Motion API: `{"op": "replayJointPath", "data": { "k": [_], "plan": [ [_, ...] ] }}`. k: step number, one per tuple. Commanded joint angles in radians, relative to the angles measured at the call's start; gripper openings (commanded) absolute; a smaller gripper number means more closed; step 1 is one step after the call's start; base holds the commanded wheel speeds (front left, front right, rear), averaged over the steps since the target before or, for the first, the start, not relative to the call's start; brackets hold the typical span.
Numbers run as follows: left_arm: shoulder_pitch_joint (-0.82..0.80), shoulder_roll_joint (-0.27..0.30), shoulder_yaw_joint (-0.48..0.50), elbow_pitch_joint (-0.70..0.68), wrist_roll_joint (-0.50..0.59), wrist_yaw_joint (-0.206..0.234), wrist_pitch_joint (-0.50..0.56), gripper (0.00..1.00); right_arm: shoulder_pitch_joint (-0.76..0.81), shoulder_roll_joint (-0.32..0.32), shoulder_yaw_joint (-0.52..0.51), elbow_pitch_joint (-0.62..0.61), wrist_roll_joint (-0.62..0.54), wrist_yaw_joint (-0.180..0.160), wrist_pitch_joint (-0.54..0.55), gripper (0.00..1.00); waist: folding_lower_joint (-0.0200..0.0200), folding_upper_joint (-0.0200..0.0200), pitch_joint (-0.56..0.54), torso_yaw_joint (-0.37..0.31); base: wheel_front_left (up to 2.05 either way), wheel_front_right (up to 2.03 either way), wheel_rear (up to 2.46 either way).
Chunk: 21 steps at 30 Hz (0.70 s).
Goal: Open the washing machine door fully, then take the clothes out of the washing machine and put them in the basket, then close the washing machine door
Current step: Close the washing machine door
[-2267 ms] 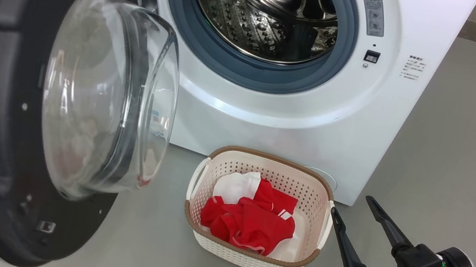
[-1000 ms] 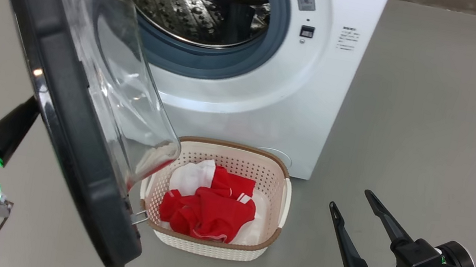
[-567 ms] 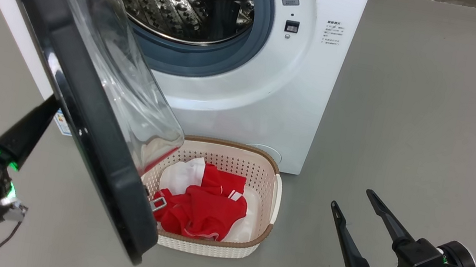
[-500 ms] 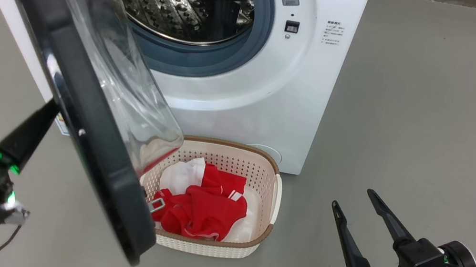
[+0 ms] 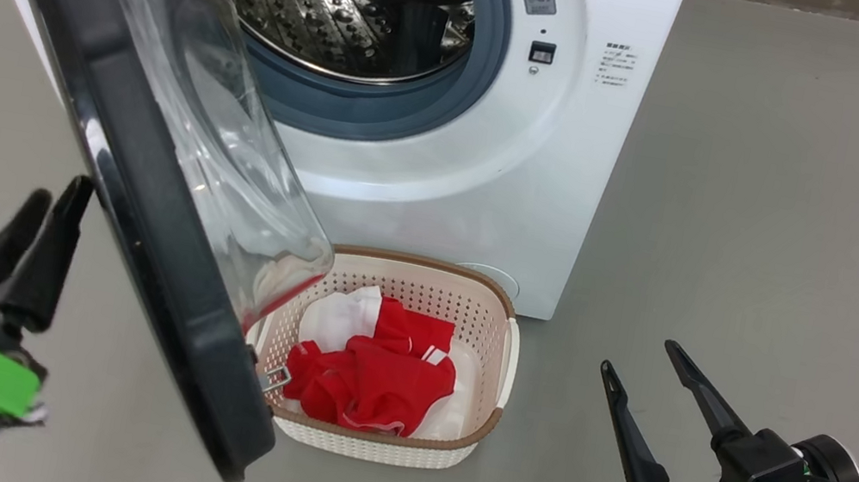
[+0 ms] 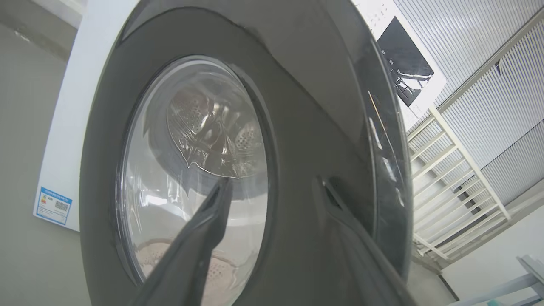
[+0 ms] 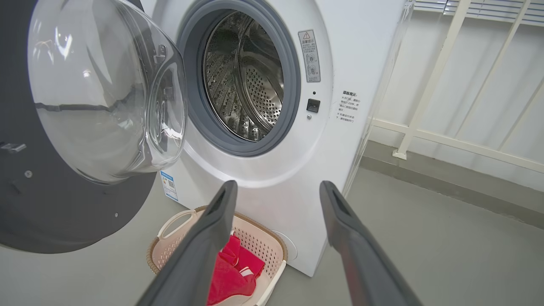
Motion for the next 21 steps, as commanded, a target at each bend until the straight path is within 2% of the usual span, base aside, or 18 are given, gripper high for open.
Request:
{"op": "replayJointPath", "data": {
  "k": [1, 5, 10, 15, 21],
  "plan": [
    [0.011, 0.039, 0.012, -0.036, 0.078, -0.025, -0.061, 1.0, -0.022, -0.003, 0.017, -0.024, 0.006, 0.003, -0.006, 1.0, -0.0001, 0.0, 0.001, 0.004, 0.0, 0.0, 0.0],
    [0.044, 0.066, -0.041, -0.033, 0.274, -0.05, -0.232, 1.0, -0.023, -0.004, 0.019, -0.022, 0.008, 0.003, -0.006, 1.0, -0.0001, 0.0, -0.001, 0.011, 0.0, 0.0, 0.0],
    [0.082, 0.086, -0.095, -0.003, 0.481, -0.053, -0.428, 1.0, -0.017, -0.004, 0.024, -0.019, 0.011, 0.003, -0.006, 1.0, -0.0001, 0.0, -0.015, 0.014, 0.0, 0.0, 0.0],
    [0.136, 0.088, -0.133, 0.048, 0.608, -0.036, -0.568, 1.0, -0.004, 0.004, 0.027, -0.02, 0.015, 0.003, -0.006, 1.0, -0.0001, 0.0, -0.035, 0.012, 0.0, 0.0, 0.0],
    [0.191, 0.076, -0.143, 0.097, 0.689, 0.005, -0.63, 1.0, 0.009, 0.008, 0.029, -0.022, 0.021, 0.003, -0.006, 1.0, -0.0001, 0.0, -0.051, 0.011, 0.0, 0.0, 0.0]
  ]
}}
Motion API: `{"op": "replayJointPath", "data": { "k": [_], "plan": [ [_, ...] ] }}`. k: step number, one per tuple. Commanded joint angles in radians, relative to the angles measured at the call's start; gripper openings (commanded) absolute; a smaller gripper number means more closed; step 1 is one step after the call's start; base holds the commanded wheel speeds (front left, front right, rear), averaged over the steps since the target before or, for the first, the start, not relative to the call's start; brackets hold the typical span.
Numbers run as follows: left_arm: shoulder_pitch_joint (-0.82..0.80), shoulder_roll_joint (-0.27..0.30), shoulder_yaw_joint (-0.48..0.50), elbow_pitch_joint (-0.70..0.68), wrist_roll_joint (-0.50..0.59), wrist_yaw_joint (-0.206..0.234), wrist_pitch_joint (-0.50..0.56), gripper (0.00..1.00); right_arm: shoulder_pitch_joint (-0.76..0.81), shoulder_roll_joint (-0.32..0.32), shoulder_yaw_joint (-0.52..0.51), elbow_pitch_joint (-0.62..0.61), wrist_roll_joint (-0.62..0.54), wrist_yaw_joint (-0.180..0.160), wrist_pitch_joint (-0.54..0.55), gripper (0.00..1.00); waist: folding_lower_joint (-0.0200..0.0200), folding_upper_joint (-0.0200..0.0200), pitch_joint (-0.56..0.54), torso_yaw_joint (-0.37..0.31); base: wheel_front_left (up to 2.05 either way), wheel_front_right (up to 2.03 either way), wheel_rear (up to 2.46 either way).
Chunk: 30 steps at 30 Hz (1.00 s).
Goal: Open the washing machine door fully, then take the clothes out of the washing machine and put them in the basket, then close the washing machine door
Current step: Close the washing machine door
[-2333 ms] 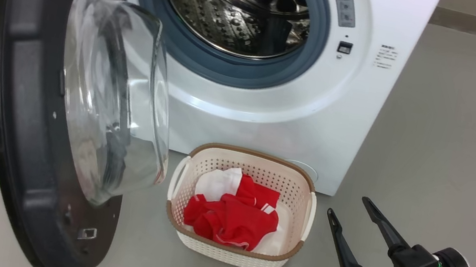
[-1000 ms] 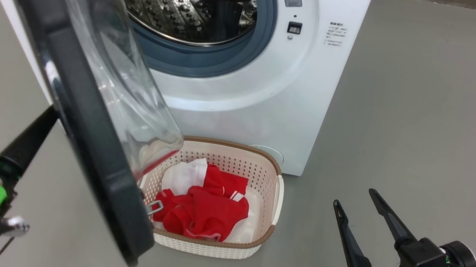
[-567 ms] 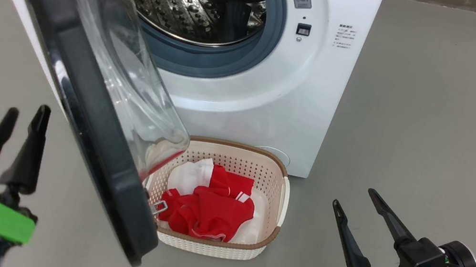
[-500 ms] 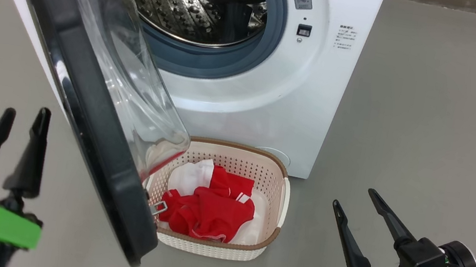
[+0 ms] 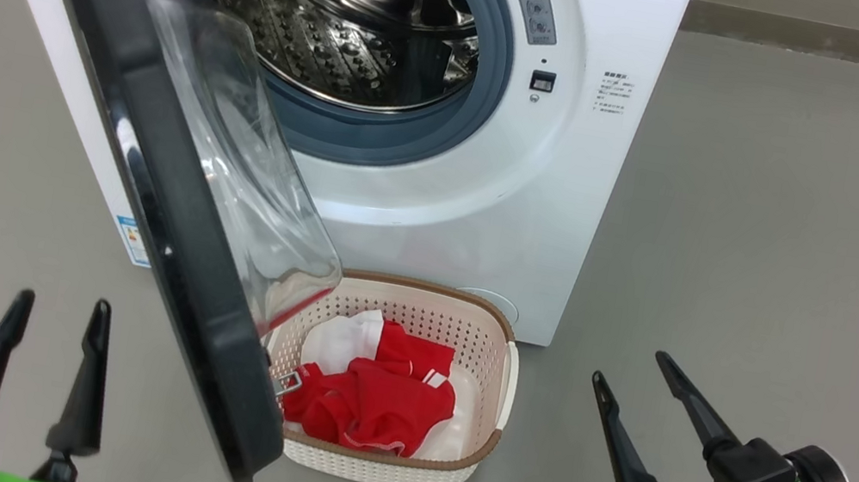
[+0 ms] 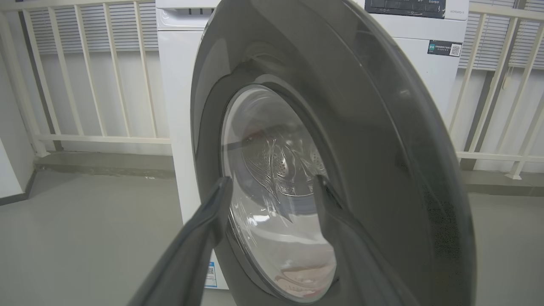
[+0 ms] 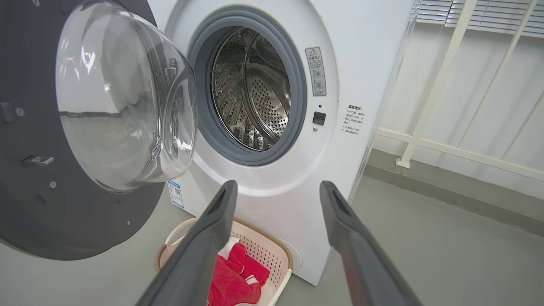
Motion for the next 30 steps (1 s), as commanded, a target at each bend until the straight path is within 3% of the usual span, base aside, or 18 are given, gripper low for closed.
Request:
{"op": "replayJointPath", "data": {
  "k": [1, 15, 30],
  "plan": [
    [-0.008, 0.016, 0.029, -0.015, 0.03, 0.015, -0.016, 1.0, -0.002, 0.001, 0.021, -0.025, 0.011, 0.003, -0.006, 1.0, 0.0, 0.0, -0.004, 0.0, 0.0, 0.0, 0.0],
    [0.062, -0.03, -0.014, -0.036, 0.148, 0.086, -0.031, 1.0, 0.005, -0.001, 0.02, -0.037, 0.008, 0.003, -0.006, 1.0, 0.0, 0.0, 0.011, 0.008, 0.0, 0.0, 0.0],
    [0.065, -0.053, -0.009, -0.03, 0.181, 0.09, -0.032, 1.0, -0.009, 0.001, 0.02, -0.04, 0.011, 0.003, -0.006, 1.0, 0.0, 0.0, 0.033, 0.006, 0.0, 0.0, 0.0]
  ]
}}
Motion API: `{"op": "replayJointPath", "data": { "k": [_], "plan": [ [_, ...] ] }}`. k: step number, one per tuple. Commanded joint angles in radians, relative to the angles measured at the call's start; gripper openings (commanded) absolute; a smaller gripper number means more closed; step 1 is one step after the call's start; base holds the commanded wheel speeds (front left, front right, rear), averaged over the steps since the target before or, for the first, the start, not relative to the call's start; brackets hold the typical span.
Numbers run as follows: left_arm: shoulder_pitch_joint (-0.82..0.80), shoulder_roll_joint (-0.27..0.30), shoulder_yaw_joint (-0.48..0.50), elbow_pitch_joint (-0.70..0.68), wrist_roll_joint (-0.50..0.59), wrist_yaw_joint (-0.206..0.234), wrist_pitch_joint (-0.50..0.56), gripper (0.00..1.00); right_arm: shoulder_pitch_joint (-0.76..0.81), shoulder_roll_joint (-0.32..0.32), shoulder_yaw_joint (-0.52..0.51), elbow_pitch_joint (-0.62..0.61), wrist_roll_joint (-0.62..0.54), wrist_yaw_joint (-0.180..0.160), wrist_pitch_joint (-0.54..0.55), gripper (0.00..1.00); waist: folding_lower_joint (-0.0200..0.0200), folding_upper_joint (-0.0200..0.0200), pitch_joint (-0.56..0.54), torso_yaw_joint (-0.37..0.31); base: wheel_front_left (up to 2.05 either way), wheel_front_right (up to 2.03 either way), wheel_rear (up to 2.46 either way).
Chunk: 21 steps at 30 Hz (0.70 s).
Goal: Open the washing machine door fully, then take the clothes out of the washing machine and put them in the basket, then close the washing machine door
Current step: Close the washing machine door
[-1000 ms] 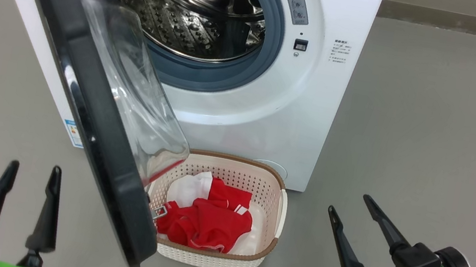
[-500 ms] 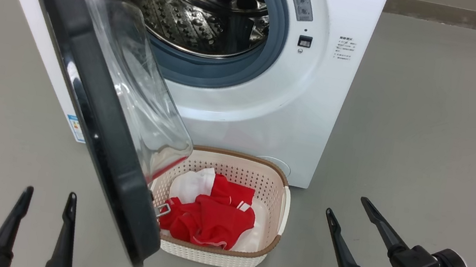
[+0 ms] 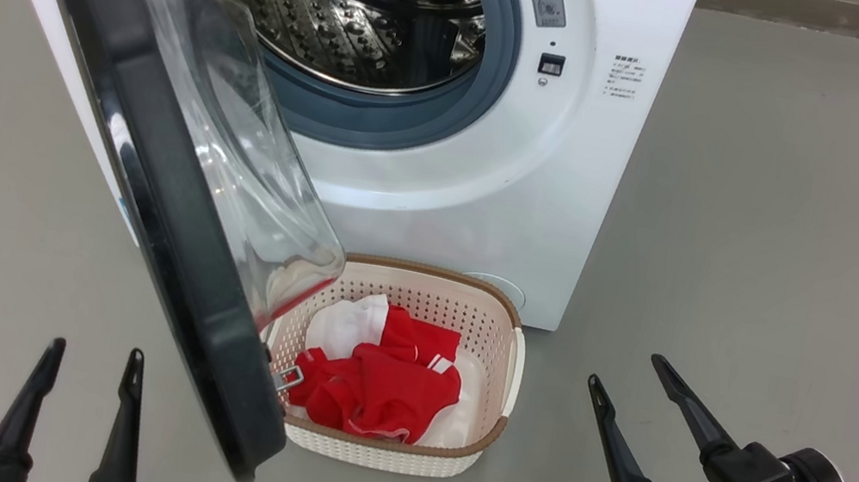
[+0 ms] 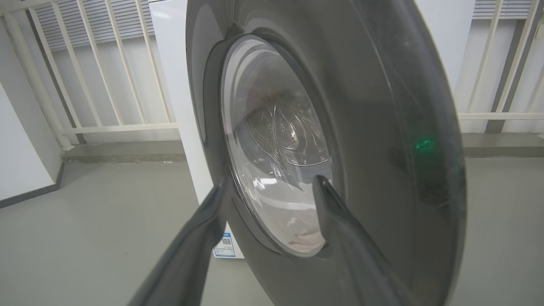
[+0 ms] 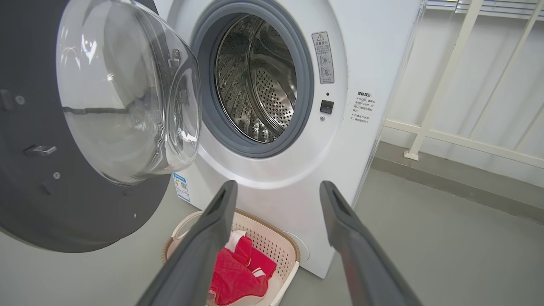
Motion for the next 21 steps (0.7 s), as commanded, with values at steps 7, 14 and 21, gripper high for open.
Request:
{"op": "replayJointPath", "data": {
  "k": [7, 14, 21],
  "plan": [
    [-0.02, 0.004, 0.031, -0.028, 0.028, 0.005, -0.012, 1.0, -0.025, 0.001, 0.012, -0.028, 0.014, 0.003, -0.006, 1.0, 0.0, 0.0, 0.007, 0.004, 0.0, 0.0, 0.0],
    [-0.039, -0.008, 0.039, -0.025, -0.03, -0.007, -0.012, 0.0, -0.027, 0.002, 0.012, -0.032, 0.016, 0.003, -0.006, 1.0, 0.0, 0.0, 0.009, 0.008, 0.0, 0.0, 0.0],
    [-0.121, -0.026, 0.102, -0.073, -0.344, -0.043, 0.045, 0.0, -0.029, 0.004, 0.016, -0.03, 0.019, 0.003, -0.006, 1.0, 0.0, 0.0, 0.002, 0.004, 0.0, 0.0, 0.0]
  ]
}}
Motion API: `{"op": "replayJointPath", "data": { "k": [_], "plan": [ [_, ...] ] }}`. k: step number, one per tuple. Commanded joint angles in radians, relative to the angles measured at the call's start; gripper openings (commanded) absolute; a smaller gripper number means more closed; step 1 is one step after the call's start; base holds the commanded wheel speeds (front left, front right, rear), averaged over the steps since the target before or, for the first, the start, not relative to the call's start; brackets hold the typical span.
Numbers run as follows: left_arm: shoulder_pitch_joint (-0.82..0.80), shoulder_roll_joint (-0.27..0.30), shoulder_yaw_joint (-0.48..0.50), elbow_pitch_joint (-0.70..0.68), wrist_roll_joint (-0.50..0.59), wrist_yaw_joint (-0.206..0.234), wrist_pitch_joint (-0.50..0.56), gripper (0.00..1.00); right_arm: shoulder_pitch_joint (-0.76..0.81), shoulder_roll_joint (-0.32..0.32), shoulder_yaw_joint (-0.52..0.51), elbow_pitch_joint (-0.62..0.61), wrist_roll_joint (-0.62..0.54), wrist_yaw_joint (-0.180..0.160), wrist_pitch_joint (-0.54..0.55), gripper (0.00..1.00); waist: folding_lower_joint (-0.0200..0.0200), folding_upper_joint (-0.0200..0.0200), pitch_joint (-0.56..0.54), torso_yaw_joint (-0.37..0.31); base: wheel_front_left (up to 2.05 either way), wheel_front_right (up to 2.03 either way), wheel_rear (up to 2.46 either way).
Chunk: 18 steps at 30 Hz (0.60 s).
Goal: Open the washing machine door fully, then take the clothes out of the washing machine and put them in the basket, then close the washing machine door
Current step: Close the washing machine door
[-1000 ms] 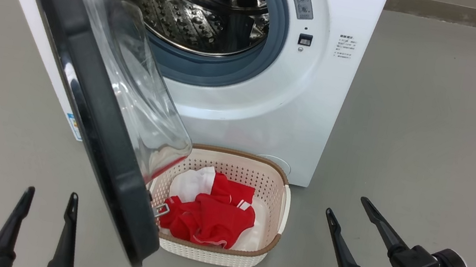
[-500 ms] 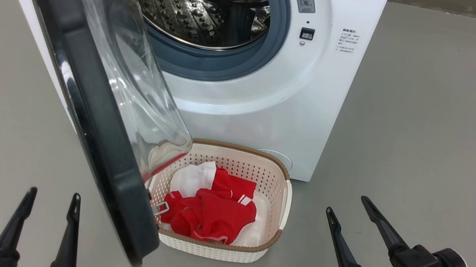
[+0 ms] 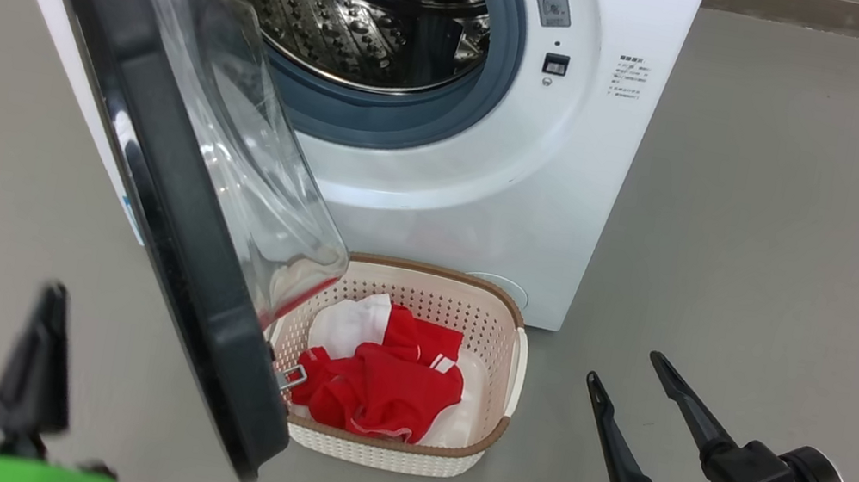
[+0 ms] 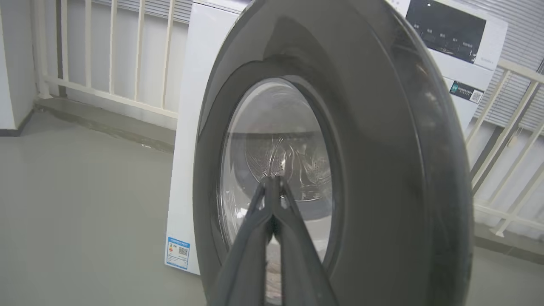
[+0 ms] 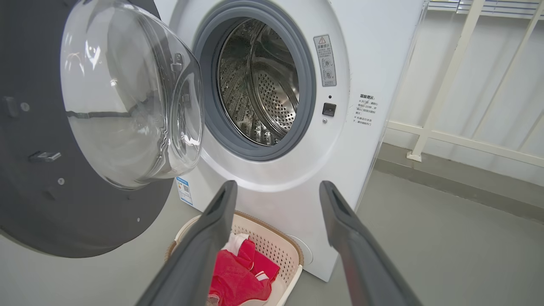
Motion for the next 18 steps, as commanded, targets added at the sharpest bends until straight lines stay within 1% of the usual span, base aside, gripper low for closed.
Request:
{"op": "replayJointPath", "data": {
  "k": [1, 2, 3, 5, 7, 9, 12, 15, 18],
  "plan": [
    [-0.064, 0.006, 0.05, -0.04, -0.069, -0.005, 0.016, 0.0, -0.028, -0.001, 0.015, -0.025, 0.012, 0.003, -0.006, 1.0, -0.0001, 0.0, 0.001, -0.001, 0.0, 0.0, 0.0],
    [-0.081, 0.005, 0.06, -0.047, -0.122, -0.003, 0.033, 0.0, -0.029, -0.002, 0.013, -0.026, 0.013, 0.003, -0.006, 1.0, -0.0001, 0.0, 0.002, -0.001, 0.0, 0.0, 0.0],
    [-0.081, 0.005, 0.06, -0.047, -0.122, -0.003, 0.033, 0.0, -0.029, -0.002, 0.013, -0.026, 0.013, 0.003, -0.006, 1.0, -0.0001, 0.0, 0.002, -0.001, 0.0, 0.0, 0.0],
    [-0.119, 0.004, 0.078, -0.066, -0.241, 0.007, 0.07, 0.0, -0.03, -0.003, 0.01, -0.025, 0.014, 0.003, -0.006, 1.0, -0.0001, 0.0, 0.003, -0.002, 0.0, 0.0, 0.0],
    [-0.154, 0.003, 0.092, -0.083, -0.379, 0.029, 0.113, 0.0, -0.03, -0.003, 0.01, -0.027, 0.015, 0.003, -0.006, 1.0, -0.0001, 0.0, 0.006, -0.004, 0.0, 0.0, 0.0],
    [-0.187, 0.003, 0.1, -0.098, -0.555, 0.07, 0.156, 0.0, -0.032, -0.003, 0.01, -0.029, 0.015, 0.003, -0.006, 1.0, -0.0001, 0.0, 0.009, -0.008, 0.0, 0.0, 0.0],
    [-0.224, 0.003, 0.109, -0.129, -0.816, 0.151, 0.217, 0.0, -0.035, -0.005, 0.011, -0.031, 0.016, 0.003, -0.006, 1.0, -0.0001, 0.0, 0.015, -0.017, 0.0, 0.0, 0.0],
    [-0.241, 0.003, 0.12, -0.168, -0.972, 0.222, 0.267, 0.0, -0.037, -0.007, 0.007, -0.033, 0.015, 0.003, -0.006, 1.0, -0.0001, 0.0, 0.021, -0.027, 0.0, 0.0, 0.0],
    [-0.241, 0.003, 0.121, -0.202, -1.066, 0.274, 0.317, 0.0, -0.038, -0.008, 0.01, -0.034, 0.016, 0.003, -0.006, 1.0, -0.0001, 0.0, 0.028, -0.038, 0.0, 0.0, 0.0]
  ]
}}
